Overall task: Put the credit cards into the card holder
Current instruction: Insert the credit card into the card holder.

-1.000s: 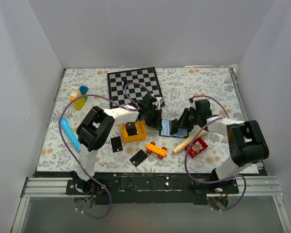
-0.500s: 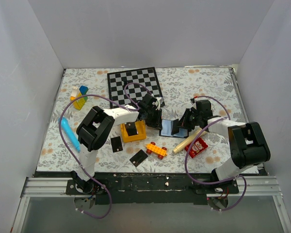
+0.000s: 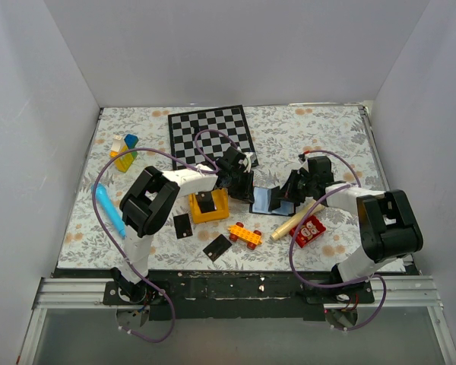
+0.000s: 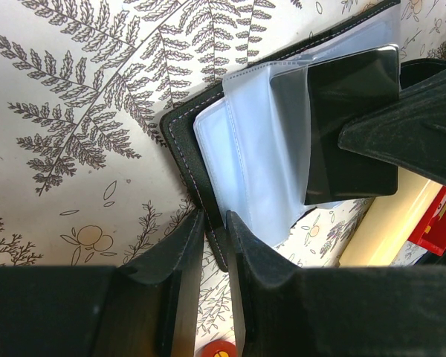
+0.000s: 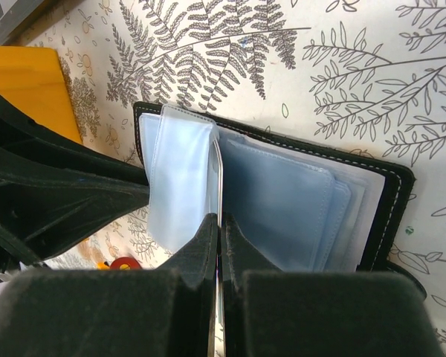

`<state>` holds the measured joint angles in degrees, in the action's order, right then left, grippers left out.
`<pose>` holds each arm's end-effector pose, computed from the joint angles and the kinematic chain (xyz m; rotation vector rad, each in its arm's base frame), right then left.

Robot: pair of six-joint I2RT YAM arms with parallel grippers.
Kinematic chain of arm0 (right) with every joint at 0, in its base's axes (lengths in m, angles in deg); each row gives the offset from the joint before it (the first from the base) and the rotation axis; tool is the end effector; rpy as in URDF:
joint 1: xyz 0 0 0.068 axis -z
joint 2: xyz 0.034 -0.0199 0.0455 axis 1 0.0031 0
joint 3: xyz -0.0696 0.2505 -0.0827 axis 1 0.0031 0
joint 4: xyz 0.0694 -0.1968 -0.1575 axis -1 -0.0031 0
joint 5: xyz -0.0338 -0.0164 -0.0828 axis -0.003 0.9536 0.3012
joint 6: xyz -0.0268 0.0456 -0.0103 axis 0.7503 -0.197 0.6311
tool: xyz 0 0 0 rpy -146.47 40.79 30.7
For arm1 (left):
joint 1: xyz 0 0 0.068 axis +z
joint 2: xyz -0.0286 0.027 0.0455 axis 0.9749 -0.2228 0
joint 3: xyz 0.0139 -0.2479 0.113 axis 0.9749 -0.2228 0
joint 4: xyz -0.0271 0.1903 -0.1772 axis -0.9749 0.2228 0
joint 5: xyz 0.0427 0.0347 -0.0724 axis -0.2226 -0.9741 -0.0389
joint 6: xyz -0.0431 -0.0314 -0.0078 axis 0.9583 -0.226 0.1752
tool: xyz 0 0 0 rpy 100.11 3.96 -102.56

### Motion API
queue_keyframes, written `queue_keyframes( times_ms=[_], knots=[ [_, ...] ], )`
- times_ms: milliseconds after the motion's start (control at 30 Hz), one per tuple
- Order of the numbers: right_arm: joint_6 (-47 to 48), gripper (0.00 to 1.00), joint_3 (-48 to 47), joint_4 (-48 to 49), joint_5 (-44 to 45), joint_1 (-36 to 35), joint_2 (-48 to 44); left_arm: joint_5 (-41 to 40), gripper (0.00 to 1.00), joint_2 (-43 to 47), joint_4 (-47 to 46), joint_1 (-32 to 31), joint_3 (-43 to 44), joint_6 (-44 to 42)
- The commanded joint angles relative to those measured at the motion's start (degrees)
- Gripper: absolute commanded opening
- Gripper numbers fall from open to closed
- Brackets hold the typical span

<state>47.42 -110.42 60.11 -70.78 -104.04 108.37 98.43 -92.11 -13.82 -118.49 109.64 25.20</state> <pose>0.2858 0.0864 0.1510 0.2002 2.4454 0.8408 0.3121 -0.2898 0.1431 0.4730 2.6775 -0.8265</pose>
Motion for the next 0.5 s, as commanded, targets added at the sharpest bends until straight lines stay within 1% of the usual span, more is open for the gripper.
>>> queue_keyframes(
  times_ms=[0, 233, 467],
  knots=[
    [0.9, 0.01, 0.8, 2.6, -1.5, 0.2, 3.1, -0.4, 0.18, -2.0, 2.2, -0.8, -0.3, -0.8],
    [-2.0, 0.01, 2.7, 9.1, -4.7, -1.2, 4.6, -0.2, 0.18, -2.0, 2.2, -0.7, -0.2, -0.7],
    [-4.8, 0.01, 3.5, 12.4, -5.6, -2.4, 5.8, -0.2, 0.18, -1.9, 2.2, -0.7, -0.3, -0.6]
  ],
)
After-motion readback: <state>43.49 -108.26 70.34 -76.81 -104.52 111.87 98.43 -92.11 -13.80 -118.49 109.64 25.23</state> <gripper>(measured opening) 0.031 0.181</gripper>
